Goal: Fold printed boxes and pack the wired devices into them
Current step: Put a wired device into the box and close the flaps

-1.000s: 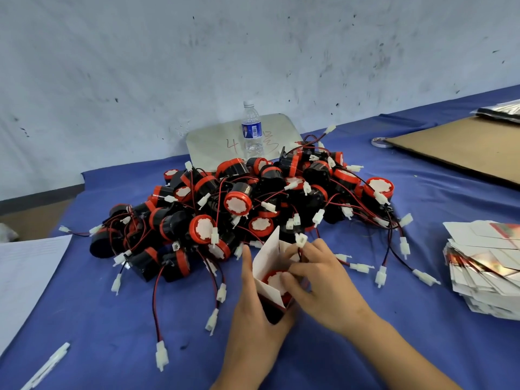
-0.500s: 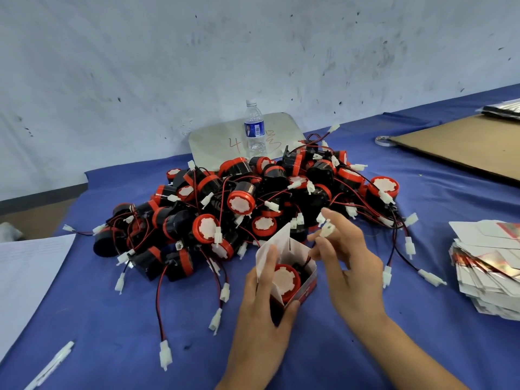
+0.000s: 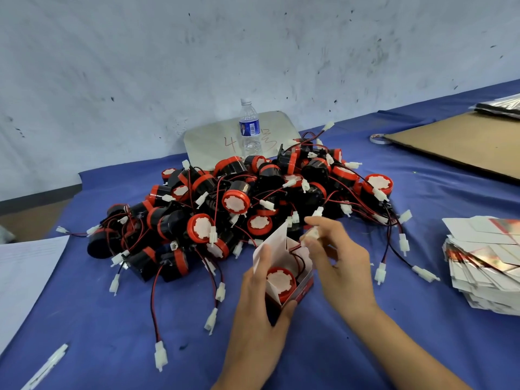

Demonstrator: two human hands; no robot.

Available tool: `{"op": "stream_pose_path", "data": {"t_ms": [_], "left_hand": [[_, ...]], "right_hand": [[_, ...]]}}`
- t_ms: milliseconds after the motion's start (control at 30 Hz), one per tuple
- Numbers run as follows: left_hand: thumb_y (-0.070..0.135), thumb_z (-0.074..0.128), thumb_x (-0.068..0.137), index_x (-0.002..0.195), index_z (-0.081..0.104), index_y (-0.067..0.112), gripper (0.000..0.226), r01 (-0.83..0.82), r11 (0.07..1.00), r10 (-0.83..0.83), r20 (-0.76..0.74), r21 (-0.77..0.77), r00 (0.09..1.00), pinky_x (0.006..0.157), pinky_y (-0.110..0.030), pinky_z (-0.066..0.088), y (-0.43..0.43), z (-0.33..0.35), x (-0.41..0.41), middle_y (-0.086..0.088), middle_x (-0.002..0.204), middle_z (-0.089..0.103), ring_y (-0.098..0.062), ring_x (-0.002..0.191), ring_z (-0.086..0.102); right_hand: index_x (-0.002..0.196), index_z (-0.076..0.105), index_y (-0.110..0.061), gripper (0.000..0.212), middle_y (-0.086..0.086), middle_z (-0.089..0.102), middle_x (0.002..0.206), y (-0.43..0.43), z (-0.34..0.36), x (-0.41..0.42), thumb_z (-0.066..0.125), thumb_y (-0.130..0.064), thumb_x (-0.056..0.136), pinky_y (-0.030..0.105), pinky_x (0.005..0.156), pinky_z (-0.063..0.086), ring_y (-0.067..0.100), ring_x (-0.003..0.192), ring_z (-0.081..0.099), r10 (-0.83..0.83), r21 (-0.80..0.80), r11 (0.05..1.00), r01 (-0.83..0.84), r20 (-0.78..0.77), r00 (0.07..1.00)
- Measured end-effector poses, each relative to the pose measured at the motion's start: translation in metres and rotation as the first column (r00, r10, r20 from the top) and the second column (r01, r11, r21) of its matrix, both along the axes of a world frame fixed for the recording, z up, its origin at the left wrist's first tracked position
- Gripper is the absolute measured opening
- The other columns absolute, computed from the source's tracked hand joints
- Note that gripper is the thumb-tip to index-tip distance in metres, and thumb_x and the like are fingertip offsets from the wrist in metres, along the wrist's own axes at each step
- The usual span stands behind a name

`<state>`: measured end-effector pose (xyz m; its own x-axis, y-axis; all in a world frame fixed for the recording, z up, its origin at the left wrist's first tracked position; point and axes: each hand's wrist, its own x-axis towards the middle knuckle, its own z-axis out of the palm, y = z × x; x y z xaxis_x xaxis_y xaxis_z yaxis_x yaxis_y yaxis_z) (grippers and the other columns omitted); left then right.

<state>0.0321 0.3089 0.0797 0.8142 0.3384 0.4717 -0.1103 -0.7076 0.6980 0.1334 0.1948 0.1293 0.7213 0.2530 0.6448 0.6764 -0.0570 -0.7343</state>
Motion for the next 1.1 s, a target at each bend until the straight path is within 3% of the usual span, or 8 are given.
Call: {"op": "stream_pose_path", "data": {"t_ms": [167,333,433,600,767,833,933,1100], "left_hand": [[0.017,0.075,0.083,0.142,0.003,0.063,0.104,-0.004,1.0,0.004,0.011,-0.023,1.0,0.084,0.002,0.035,-0.001,-0.001,0.001,0.029,0.133,0.039,0.02,0.109,0.043],[0.017,0.075,0.083,0.143,0.003,0.062,0.104,-0.007,0.998,0.008,0.021,-0.064,1.0,0.09,0.004,0.03,-0.002,0.001,0.002,0.051,0.133,0.024,0.025,0.12,0.032],[0.019,0.075,0.084,0.146,0.004,0.055,0.1,-0.014,0.998,0.015,0.008,-0.056,1.0,0.089,0.004,0.029,-0.004,0.001,0.001,0.05,0.133,0.025,0.025,0.12,0.032],[0.02,0.072,0.086,0.14,-0.004,0.066,0.104,-0.044,0.999,0.043,-0.029,-0.022,0.999,0.09,0.0,0.032,-0.004,0.004,-0.001,0.017,0.133,0.043,0.009,0.119,0.042],[0.018,0.061,0.093,0.146,-0.013,0.04,0.093,-0.001,1.0,0.001,-0.024,-0.006,1.0,0.104,0.002,0.015,-0.007,0.001,0.001,0.007,0.161,-0.012,0.003,0.145,-0.001],[0.014,0.054,0.096,0.145,-0.012,0.036,0.085,0.012,1.0,-0.012,-0.055,0.008,0.998,0.106,-0.001,0.015,-0.008,-0.002,0.003,0.015,0.152,-0.035,-0.003,0.147,-0.006],[0.018,0.049,0.099,0.141,-0.01,0.04,0.075,-0.021,1.0,0.023,-0.112,0.014,0.993,0.109,-0.006,0.015,-0.007,-0.002,0.004,0.019,0.146,-0.04,-0.008,0.148,-0.009],[0.02,0.047,0.1,0.143,0.008,0.04,0.062,-0.058,0.997,0.065,-0.157,0.051,0.985,0.116,-0.022,0.025,-0.008,0.004,0.003,0.01,0.159,-0.017,-0.005,0.148,0.002]], "right_hand": [[0.122,0.065,-0.009,0.036,0.001,0.067,0.09,0.001,-0.004,0.0,0.059,0.001,0.089,0.031,0.06,0.055,0.017,0.076,0.063,0.031,-0.305,0.949,0.076,0.331,0.943],[0.129,0.062,-0.019,0.068,0.001,0.071,0.103,0.0,-0.008,0.0,0.071,0.01,0.068,0.038,0.049,0.055,0.026,0.074,0.066,0.044,-0.571,0.794,0.21,0.398,0.916],[0.141,0.044,-0.031,0.063,-0.01,0.064,0.113,0.004,-0.009,0.0,0.057,-0.004,0.085,0.033,0.059,0.05,0.02,0.08,0.06,0.025,-0.694,0.684,0.224,0.329,0.944],[0.106,0.041,-0.022,0.007,-0.003,0.055,0.081,0.006,-0.002,0.0,0.038,-0.024,0.1,0.028,0.049,0.028,0.018,0.07,0.047,-0.053,-0.783,0.591,0.191,0.199,0.979],[0.082,0.075,-0.023,0.008,-0.008,0.067,0.113,0.004,-0.004,-0.005,0.069,-0.021,0.085,0.032,0.058,0.05,0.021,0.079,0.055,-0.01,-0.588,0.772,0.241,0.368,0.93],[0.091,0.076,-0.029,0.019,-0.014,0.036,0.151,0.005,-0.007,-0.007,0.058,-0.033,0.091,0.033,0.077,0.048,0.019,0.109,0.048,0.052,-0.621,0.765,0.17,0.323,0.945],[0.114,0.068,-0.034,0.032,-0.028,-0.02,0.155,0.008,-0.014,-0.005,0.04,-0.041,0.098,0.032,0.096,0.039,0.009,0.135,0.02,0.075,-0.725,0.683,0.089,0.191,0.979],[0.107,0.066,-0.031,0.037,-0.034,-0.034,0.146,0.009,-0.014,-0.004,0.034,-0.048,0.1,0.028,0.096,0.038,0.006,0.129,0.026,0.003,-0.751,0.653,0.098,0.132,0.991]]}}
